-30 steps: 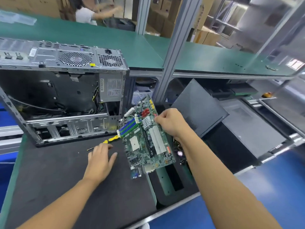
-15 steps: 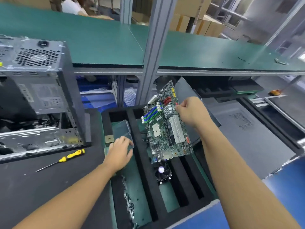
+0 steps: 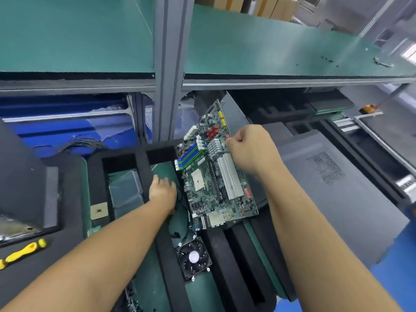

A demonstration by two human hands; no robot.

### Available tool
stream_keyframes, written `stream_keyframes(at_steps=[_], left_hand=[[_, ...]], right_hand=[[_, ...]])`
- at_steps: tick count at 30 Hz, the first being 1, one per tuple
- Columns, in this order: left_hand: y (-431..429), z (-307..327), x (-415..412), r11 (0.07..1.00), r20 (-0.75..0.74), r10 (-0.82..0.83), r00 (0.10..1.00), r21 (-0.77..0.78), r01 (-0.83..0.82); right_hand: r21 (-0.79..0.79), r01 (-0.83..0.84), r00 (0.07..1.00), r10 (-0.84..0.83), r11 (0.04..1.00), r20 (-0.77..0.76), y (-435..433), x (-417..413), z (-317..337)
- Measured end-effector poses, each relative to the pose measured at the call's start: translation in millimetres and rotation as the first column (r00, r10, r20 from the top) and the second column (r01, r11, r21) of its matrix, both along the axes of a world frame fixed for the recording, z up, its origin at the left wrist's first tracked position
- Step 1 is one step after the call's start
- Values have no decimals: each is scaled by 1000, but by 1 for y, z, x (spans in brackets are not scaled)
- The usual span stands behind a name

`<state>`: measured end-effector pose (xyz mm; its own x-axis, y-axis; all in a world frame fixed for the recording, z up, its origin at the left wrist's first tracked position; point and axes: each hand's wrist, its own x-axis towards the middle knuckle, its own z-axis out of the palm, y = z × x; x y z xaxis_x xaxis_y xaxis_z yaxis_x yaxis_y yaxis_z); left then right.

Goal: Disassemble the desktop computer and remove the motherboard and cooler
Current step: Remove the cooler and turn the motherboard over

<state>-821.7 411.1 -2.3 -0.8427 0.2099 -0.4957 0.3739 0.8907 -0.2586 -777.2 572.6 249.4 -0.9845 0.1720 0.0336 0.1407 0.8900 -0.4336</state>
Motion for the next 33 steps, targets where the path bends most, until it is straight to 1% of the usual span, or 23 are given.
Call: stream_keyframes(at_steps=[3,5,10,13,15,16,17,19,21,26,33], left_hand=[[7,-13,-15,997,131,-3,991,-80,14],[9,-23,-17,992,153,-44,987,-107,61],[10,-27,-9,987,162,-144,976,-50,153],[16,-16,9,983,266,-161,951,-38,177],[27,-12,29,986,361,-134,923,-42,160],[32,-11,39,988,385,-122,915,-38,147],[36,-11,48,990,383,-116,916,-28,137],[36,-8,63,995,332,-95,939,-1,101],[32,-4,75,994,298,-100,949,0,105],[35,10,105,985,380,-164,910,21,169],[35,28,112,979,368,-203,907,64,193]], right_hand=[[-14,-2,1000,2,1000,-25,1,-8,-5],[-10,1,999,-1,1000,-39,3,-13,-7],[-12,-12,998,11,1000,-55,4,-23,-10],[-1,-4,999,4,1000,-43,-3,-29,-14],[-6,-6,1000,5,1000,-26,-10,-34,-20],[-18,-7,1000,6,1000,-14,-14,-36,-23],[-25,-6,1000,6,1000,2,-17,-38,-26],[-17,-1,999,1,1000,39,-23,-41,-33],[-9,5,997,-5,1000,71,-30,-43,-40],[15,31,991,-32,999,133,-43,-54,-48],[31,48,990,-52,998,133,-42,-67,-43]])
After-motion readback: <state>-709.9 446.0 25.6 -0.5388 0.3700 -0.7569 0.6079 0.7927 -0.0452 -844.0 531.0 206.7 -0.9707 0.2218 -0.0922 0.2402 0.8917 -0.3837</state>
